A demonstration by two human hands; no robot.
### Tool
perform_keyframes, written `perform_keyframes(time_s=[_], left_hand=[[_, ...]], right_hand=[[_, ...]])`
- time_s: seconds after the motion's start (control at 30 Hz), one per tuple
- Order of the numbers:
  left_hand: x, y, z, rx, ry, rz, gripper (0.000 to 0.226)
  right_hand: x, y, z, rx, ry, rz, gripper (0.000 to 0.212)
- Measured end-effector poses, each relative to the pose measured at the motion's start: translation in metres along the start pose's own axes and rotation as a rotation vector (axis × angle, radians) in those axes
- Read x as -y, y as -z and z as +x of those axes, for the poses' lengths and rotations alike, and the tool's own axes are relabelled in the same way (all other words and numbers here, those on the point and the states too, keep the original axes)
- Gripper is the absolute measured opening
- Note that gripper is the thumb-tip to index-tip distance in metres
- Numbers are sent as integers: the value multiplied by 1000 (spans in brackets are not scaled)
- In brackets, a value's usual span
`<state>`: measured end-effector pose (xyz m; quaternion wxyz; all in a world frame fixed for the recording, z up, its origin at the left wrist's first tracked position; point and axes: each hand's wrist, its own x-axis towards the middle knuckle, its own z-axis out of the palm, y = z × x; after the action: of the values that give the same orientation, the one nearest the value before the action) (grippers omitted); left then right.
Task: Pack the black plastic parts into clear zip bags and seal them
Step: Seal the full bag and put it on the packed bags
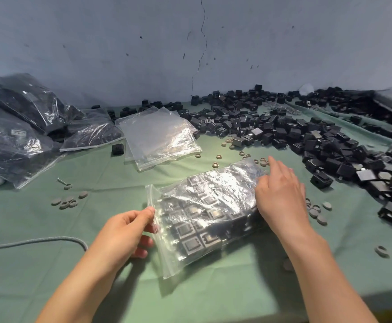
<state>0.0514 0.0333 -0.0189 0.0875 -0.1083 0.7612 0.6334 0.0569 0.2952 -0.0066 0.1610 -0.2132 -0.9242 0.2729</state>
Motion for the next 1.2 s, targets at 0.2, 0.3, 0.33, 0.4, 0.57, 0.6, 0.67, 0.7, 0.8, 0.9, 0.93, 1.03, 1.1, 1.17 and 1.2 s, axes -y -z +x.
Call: perform_keyframes(time_s=[0.2,0.3,0.33,0.4,0.57,0.6,0.67,0.7,0.8,0.9,0.93,1.03,1.1,1.17,1.2], left_hand=[[-5,-4,2,-7,21,-79,29],[-5,-1,3,-5,11,-79,26],[-5,0,3,-9,7,-79,25],[-4,3,3,-14,9,-84,25],[-5,3,3,12,57,-127,29],[-5,3,3,19,64,-135,31],[-6,3,3,41,63,-136,31],[-6,4,3,56,57,-129,30],[-5,8,3,74,44,-107,25],[-4,12,3,87,61,-104,24],[-4,12,3,94,68,-106,25],[-4,12,3,143,82,-122,31],[-3,12,2,216,85,-104,35],[-2,12,1,245,79,-81,39],[-1,12,1,236,75,-78,41]], right_hand=[[-1,1,2,-14,7,26,58],[0,0,3,-1,37,29,58],[1,0,4,2,47,31,58],[3,-2,5,2,60,36,58],[10,-7,7,5,102,59,59],[11,-9,7,7,115,61,58],[14,-11,6,16,137,60,58],[16,-12,6,23,149,58,58],[20,-15,6,45,192,41,57],[22,-16,8,65,209,29,57],[22,-16,8,65,210,30,57],[23,-17,9,61,205,34,57],[25,-18,10,60,201,36,57],[26,-19,10,58,200,41,56],[25,-19,10,58,199,42,56]])
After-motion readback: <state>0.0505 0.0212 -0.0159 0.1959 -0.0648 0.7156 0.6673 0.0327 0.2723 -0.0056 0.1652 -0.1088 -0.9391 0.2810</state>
